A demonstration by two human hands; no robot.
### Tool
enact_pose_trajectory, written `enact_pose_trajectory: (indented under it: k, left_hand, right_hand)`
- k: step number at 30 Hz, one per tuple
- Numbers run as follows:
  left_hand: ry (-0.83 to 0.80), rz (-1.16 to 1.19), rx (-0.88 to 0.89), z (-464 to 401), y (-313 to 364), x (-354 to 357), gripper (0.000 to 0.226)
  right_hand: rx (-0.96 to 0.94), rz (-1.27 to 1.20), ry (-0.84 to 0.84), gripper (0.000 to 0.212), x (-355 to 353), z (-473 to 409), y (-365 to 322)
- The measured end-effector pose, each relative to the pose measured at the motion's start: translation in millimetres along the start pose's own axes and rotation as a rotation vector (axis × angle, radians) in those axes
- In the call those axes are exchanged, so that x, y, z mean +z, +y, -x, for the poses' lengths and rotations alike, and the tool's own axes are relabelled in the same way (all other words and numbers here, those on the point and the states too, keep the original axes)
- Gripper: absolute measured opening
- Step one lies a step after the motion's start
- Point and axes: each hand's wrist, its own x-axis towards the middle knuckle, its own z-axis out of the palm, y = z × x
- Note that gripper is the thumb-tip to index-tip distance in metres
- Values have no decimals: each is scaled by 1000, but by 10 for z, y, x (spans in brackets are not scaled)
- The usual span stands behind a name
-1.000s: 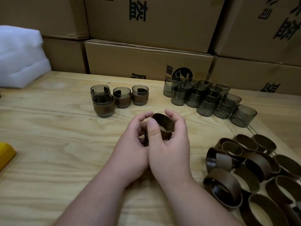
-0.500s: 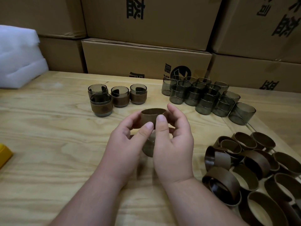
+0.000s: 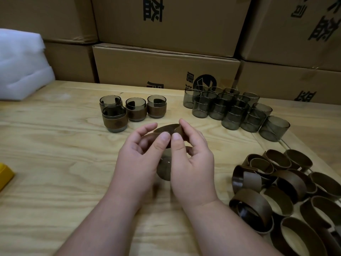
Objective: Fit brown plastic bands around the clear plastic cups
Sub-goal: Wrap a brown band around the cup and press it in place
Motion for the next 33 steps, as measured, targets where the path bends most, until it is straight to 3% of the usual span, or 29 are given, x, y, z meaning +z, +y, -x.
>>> enact_pose_trajectory:
  k: [10,15,23,28,33]
  left_hand:
    - [74,122,14,24,69,40,47]
    - [89,195,-30,17,74,30,52]
    - [117,220,-66,-21,78,5,62]
    - [136,55,31,-1,63,-60,33]
    - [84,-96,116,-2,160,-131,36]
  right_hand:
    - [47,0,-25,40,24,30,-39]
    - [62,3,-30,51,46,32,-44]
    - [8,74,57,50,25,0,-36]
    - [-44,129,43,50,-8,-1,-25]
    - [-154,267,25,56,-35,43,-43]
